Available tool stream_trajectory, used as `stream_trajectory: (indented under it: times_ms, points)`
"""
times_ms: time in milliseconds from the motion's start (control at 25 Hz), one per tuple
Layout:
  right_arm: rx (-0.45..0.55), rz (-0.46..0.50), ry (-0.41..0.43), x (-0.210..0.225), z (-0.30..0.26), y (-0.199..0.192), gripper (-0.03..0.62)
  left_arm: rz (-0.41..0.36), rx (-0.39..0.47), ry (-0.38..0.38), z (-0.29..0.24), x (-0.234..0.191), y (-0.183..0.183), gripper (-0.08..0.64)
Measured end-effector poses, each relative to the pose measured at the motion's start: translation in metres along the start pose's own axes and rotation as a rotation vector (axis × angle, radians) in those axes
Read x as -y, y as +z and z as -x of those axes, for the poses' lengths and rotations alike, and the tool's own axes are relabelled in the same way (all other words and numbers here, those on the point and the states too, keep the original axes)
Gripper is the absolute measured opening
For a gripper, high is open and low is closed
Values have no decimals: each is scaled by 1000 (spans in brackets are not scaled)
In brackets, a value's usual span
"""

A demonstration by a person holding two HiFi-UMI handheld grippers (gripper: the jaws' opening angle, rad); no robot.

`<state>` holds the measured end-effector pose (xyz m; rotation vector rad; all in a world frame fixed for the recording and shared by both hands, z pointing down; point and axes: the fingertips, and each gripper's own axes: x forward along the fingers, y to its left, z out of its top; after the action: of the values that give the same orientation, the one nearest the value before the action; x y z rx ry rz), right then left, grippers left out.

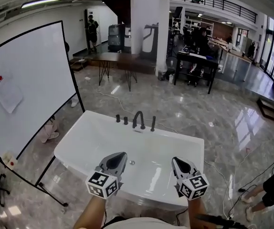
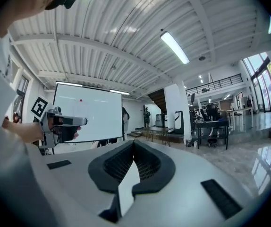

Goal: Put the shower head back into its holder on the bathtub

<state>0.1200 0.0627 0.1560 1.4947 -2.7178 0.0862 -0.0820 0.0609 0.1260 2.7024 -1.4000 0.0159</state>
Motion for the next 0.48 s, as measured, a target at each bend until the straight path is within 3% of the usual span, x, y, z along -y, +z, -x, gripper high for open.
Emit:
stream_trajectory:
  times_ms: [120, 280, 480]
  points:
    - [-15, 52, -5, -24, -11, 8, 10, -11, 13, -3, 19, -22, 5, 18]
    - [-4, 51, -50, -51, -23, 21, 10, -3, 23, -16, 42, -59, 9, 18]
    - [3, 66, -89, -65, -22, 35, 10, 0, 25, -38, 55, -74, 11, 18]
